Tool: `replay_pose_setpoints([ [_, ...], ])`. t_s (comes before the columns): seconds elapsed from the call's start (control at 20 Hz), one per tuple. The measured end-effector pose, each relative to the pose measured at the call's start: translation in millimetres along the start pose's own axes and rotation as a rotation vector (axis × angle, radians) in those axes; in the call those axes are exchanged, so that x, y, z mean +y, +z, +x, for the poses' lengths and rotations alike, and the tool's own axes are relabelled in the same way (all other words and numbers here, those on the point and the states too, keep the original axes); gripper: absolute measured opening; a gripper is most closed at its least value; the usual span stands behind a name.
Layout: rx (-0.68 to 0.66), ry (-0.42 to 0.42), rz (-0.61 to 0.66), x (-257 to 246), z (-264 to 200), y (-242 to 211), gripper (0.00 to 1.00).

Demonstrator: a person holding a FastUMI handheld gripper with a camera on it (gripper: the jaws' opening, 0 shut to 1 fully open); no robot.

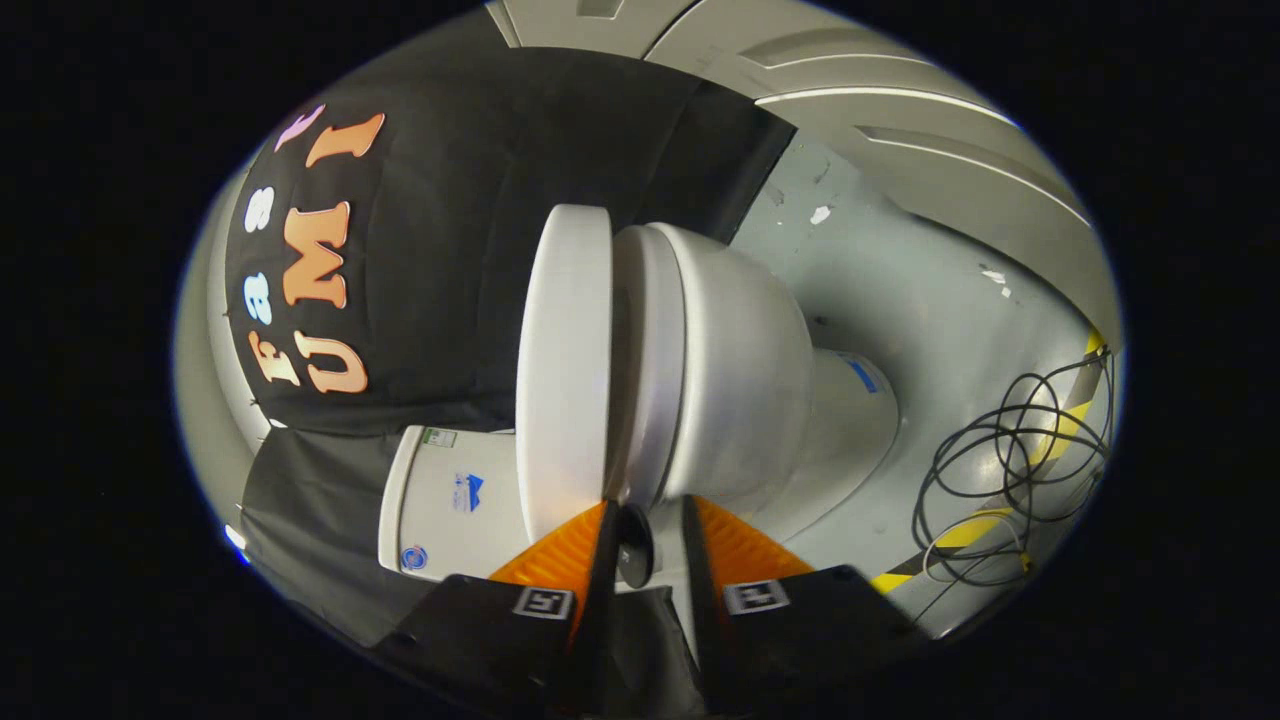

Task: Open the toilet lid.

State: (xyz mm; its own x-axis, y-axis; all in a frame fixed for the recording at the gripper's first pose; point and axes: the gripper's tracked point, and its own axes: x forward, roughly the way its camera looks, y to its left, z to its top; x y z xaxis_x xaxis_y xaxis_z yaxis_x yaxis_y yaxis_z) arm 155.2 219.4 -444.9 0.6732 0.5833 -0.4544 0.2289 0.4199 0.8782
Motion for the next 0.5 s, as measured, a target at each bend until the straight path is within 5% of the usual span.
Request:
replay_pose_setpoints([
  [0.1,-0.006,-0.018,-0.069,-1.3,6.3,-3.7,0.28],
  [0.5,0.015,0.017,-0.003,1.2,0.0,-0.5,0.21],
])
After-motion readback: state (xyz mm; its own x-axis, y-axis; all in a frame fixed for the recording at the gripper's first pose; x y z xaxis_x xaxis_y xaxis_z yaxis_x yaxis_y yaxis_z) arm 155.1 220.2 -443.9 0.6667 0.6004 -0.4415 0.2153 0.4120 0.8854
